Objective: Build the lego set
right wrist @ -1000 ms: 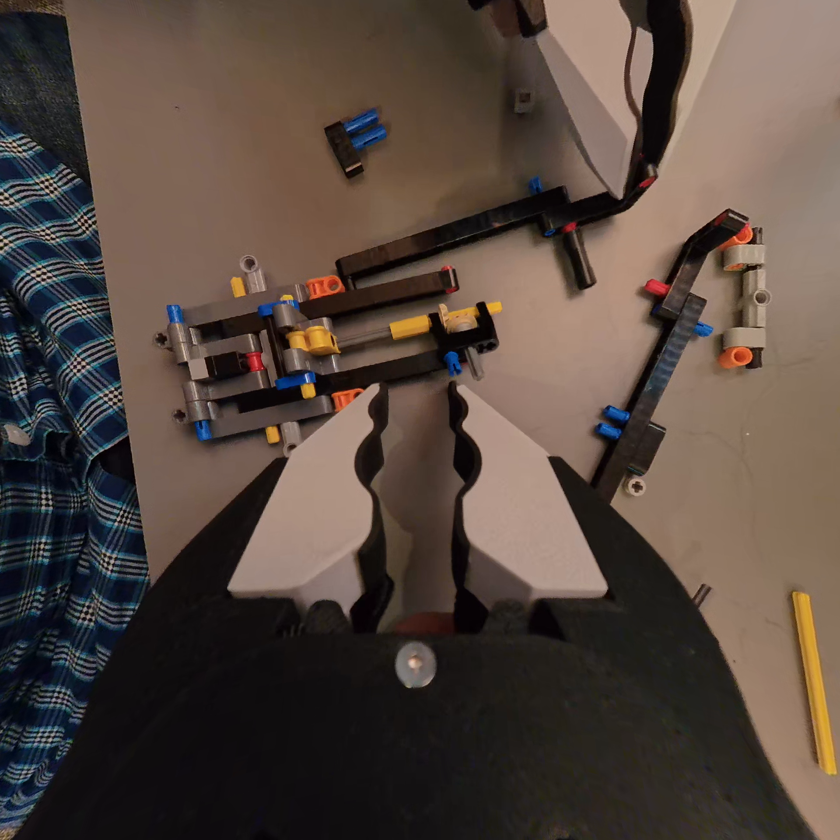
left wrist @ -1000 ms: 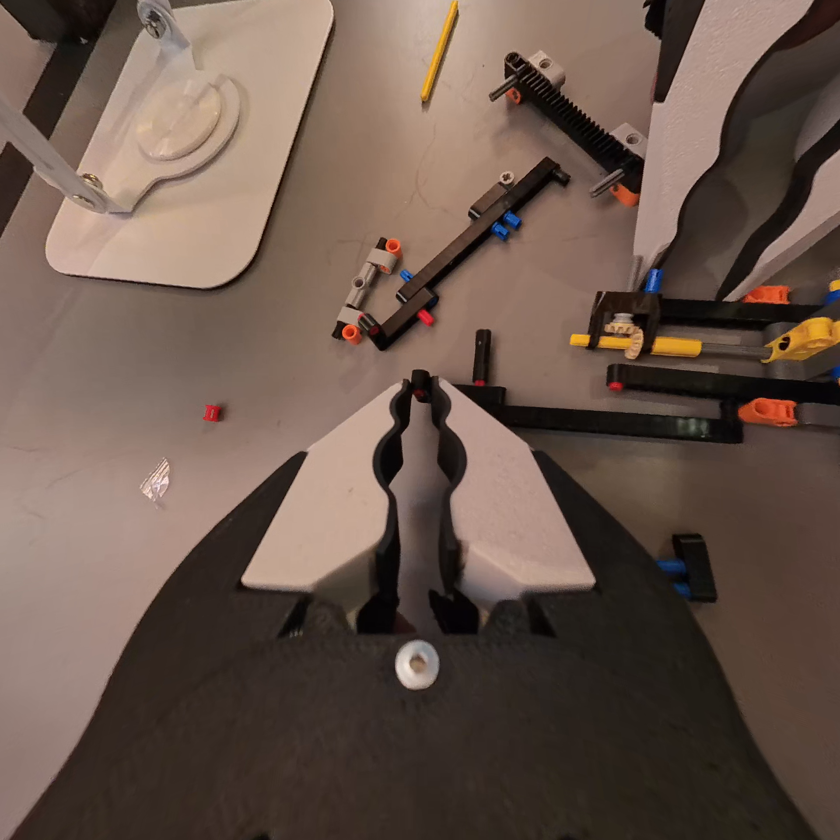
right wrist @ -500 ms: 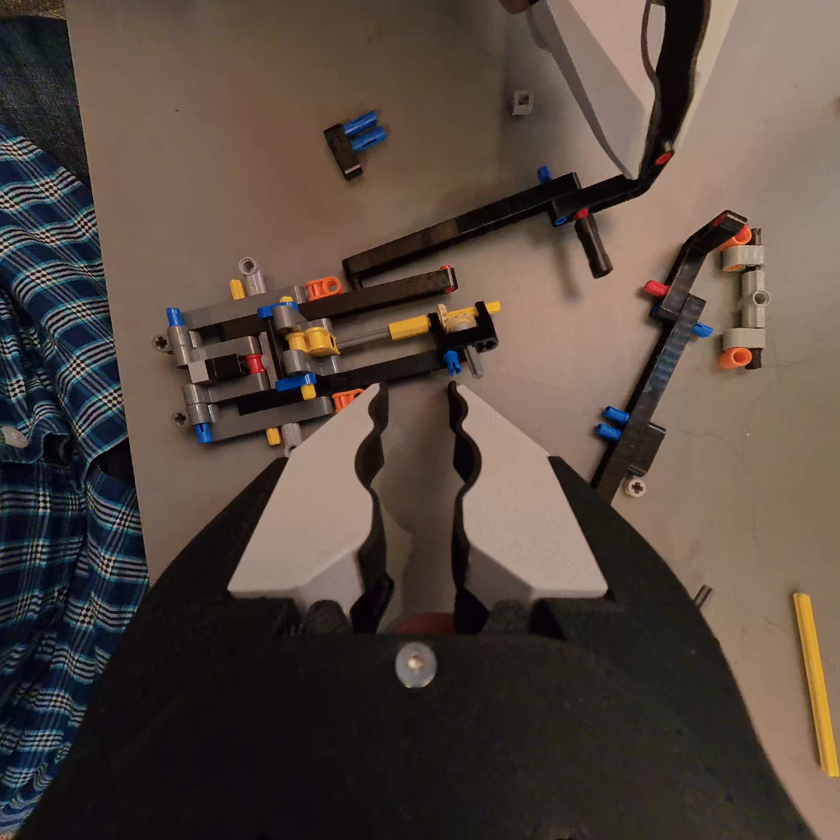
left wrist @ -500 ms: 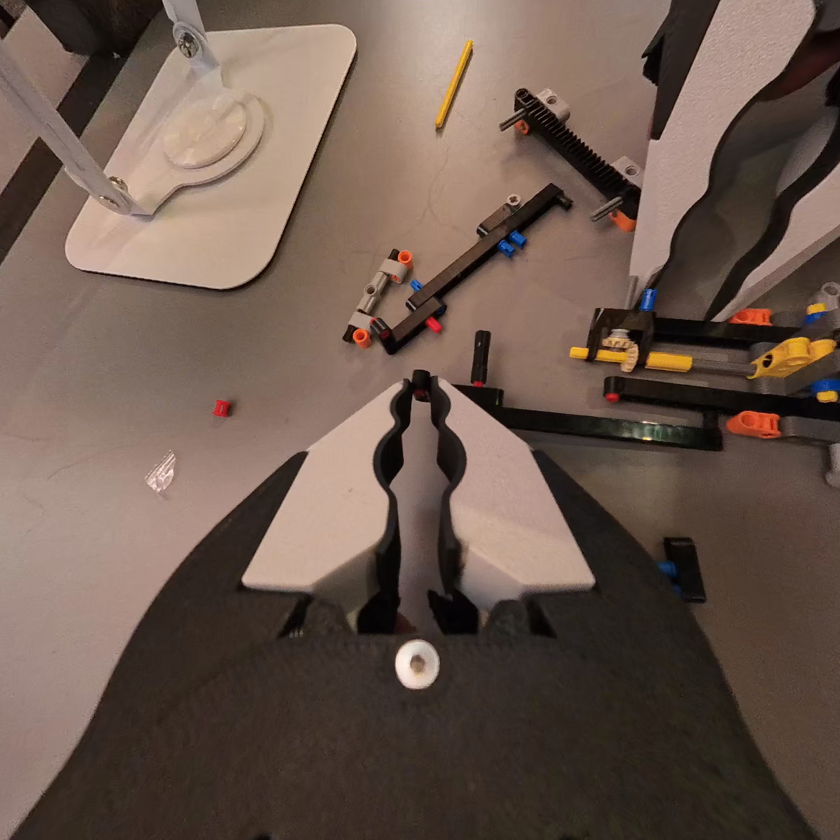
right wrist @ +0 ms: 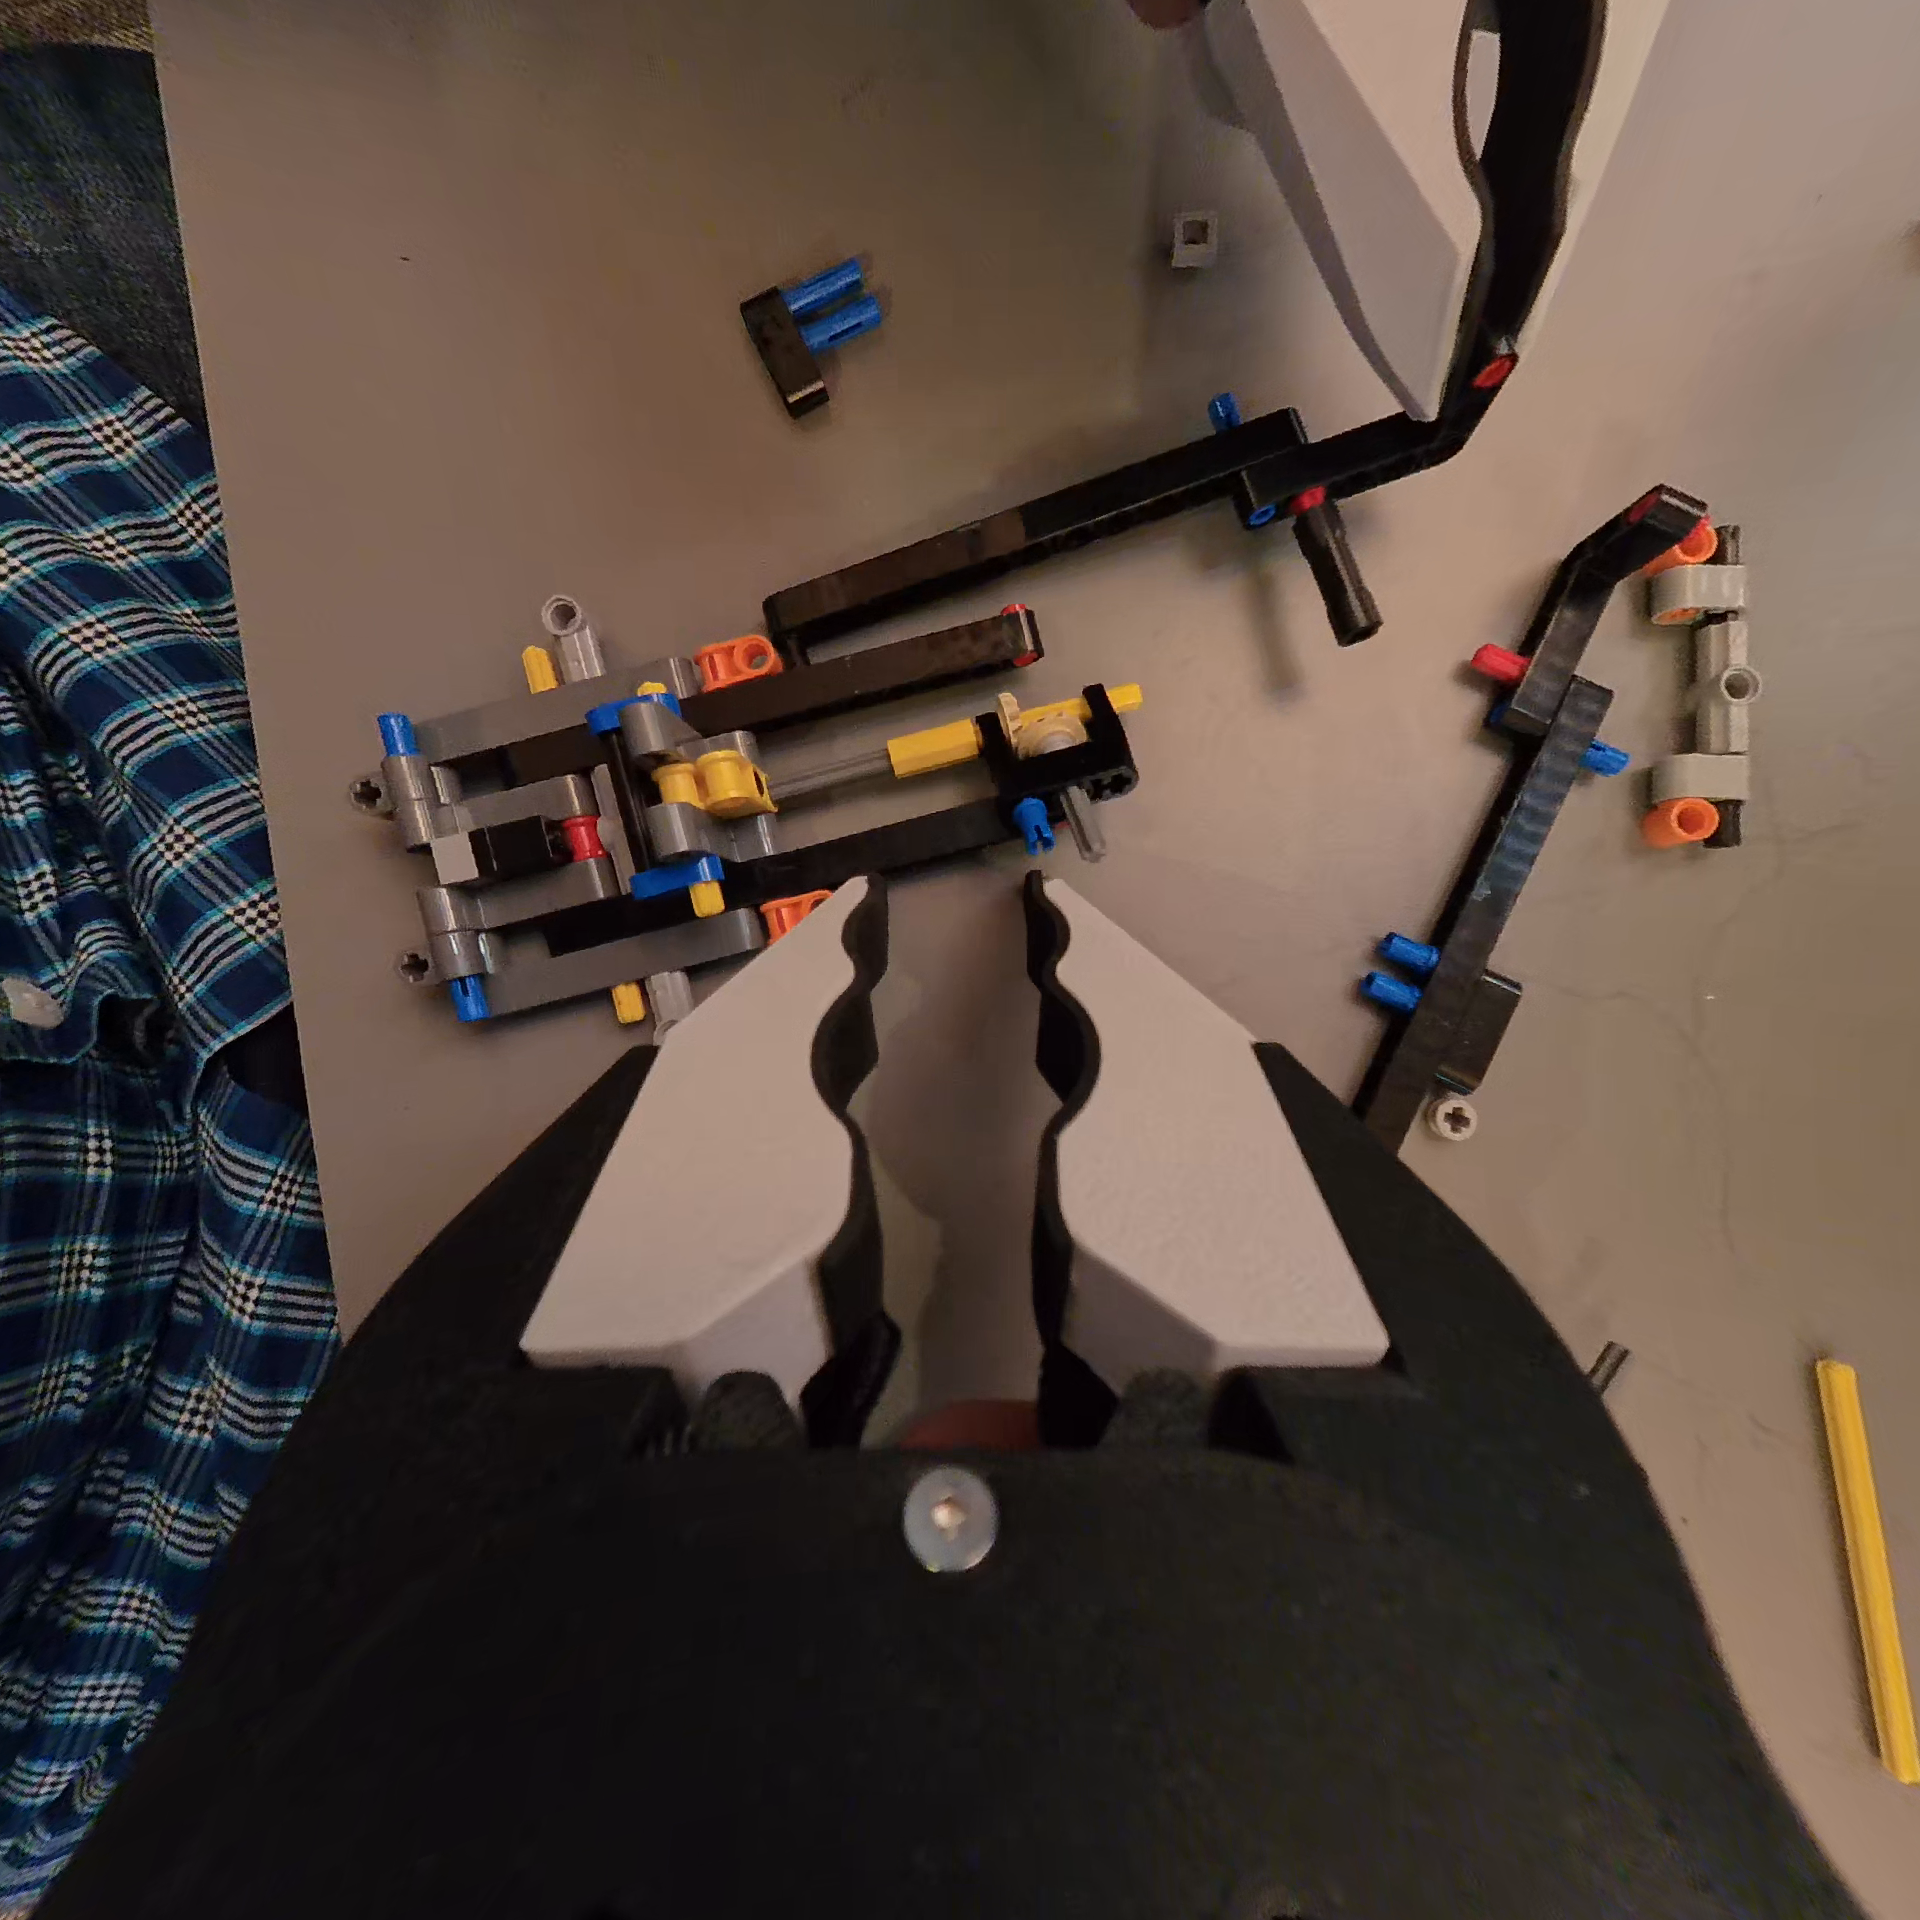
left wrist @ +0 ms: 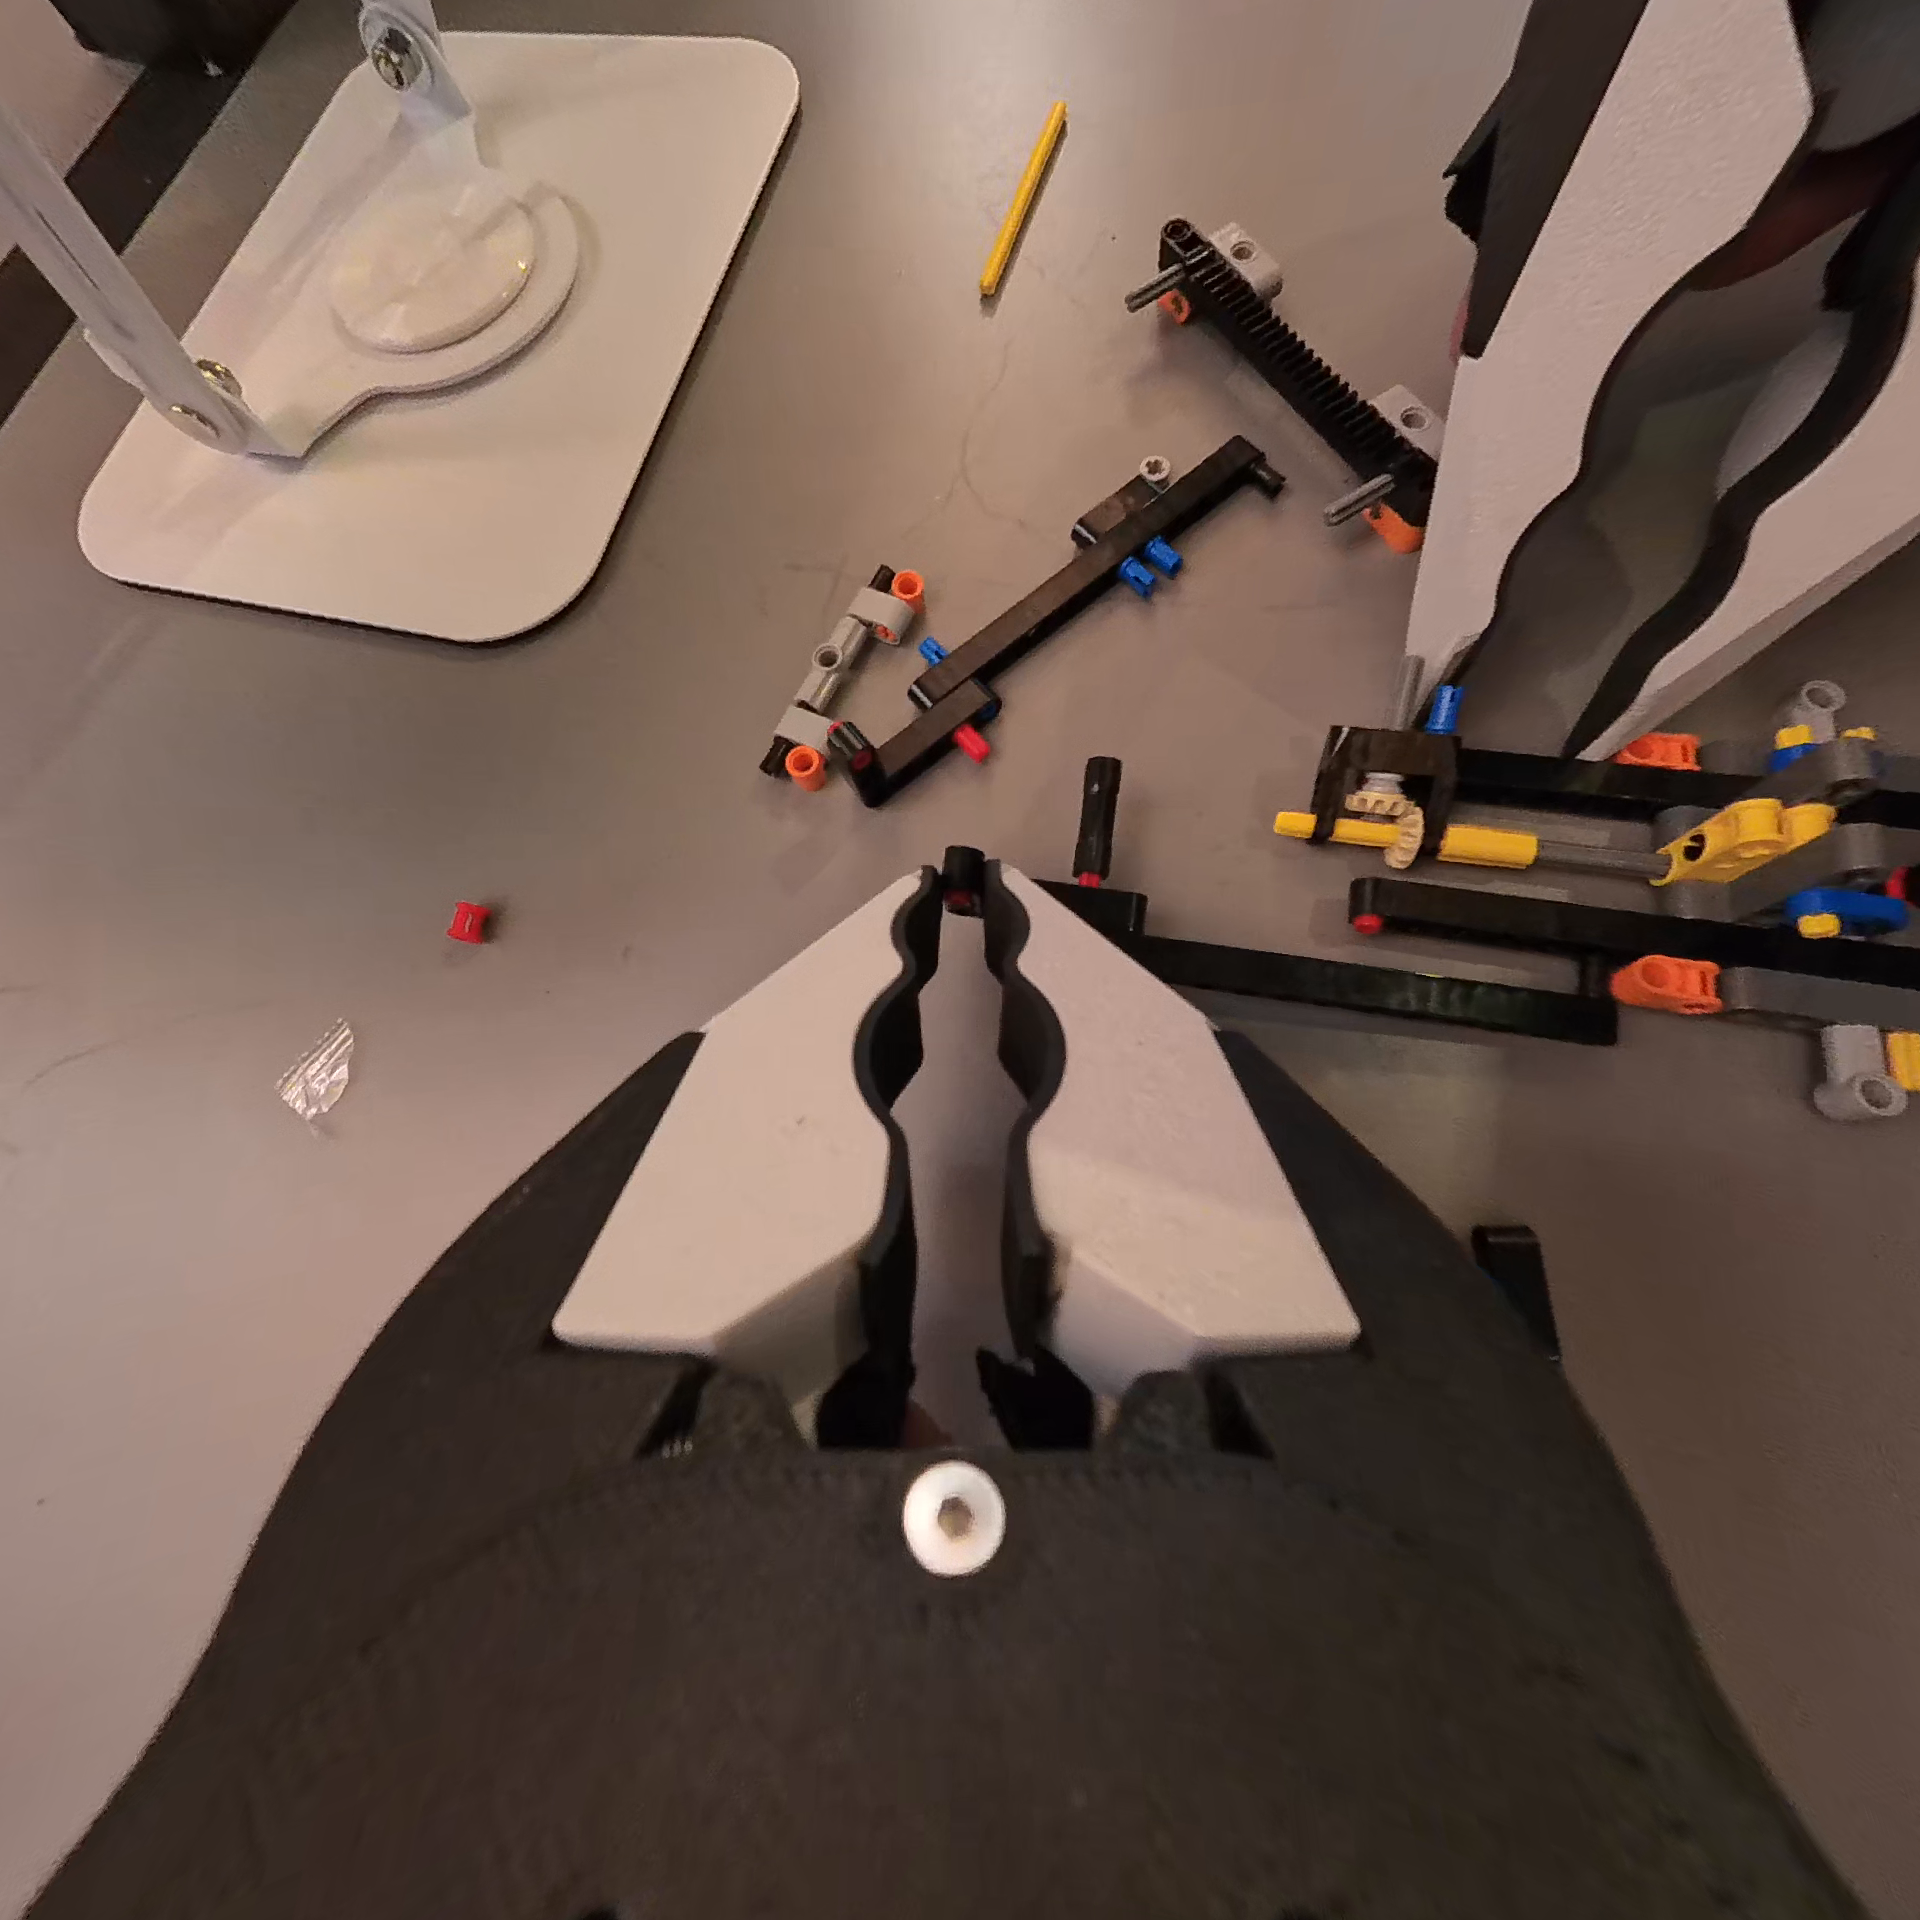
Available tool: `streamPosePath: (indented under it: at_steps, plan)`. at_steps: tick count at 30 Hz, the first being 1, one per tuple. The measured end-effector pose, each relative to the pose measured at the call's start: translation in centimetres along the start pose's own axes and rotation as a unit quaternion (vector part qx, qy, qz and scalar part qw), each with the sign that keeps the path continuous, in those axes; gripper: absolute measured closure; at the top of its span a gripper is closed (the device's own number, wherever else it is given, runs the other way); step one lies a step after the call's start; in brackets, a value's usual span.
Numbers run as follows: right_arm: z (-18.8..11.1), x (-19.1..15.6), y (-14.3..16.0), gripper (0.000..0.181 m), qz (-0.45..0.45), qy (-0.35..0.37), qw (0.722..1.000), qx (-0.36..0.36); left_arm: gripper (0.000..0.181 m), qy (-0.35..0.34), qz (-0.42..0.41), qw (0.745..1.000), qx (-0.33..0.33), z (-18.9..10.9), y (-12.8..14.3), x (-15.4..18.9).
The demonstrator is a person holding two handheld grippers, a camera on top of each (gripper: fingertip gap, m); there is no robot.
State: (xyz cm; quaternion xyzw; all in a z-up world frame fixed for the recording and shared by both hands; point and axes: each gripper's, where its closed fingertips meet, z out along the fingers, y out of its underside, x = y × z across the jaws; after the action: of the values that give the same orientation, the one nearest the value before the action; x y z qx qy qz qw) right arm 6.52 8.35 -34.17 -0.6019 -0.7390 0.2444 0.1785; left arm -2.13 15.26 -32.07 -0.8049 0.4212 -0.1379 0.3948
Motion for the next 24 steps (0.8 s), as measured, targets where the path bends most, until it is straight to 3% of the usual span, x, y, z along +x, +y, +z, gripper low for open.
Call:
streamPosePath:
  at_steps: [1, 24]
  plan:
    - [0.01, 0.0, -0.01, 0.157, 0.0, 0.0, 1.0, 0.0, 0.175, 0.0, -0.002, 1.0, -0.001, 0.0, -0.02, -0.03]
    - [0.02, 0.0, -0.03, 0.157, -0.002, 0.001, 1.0, -0.001, 0.175, 0.01, -0.048, 0.998, -0.039, 0.42, 0.27, 0.03]
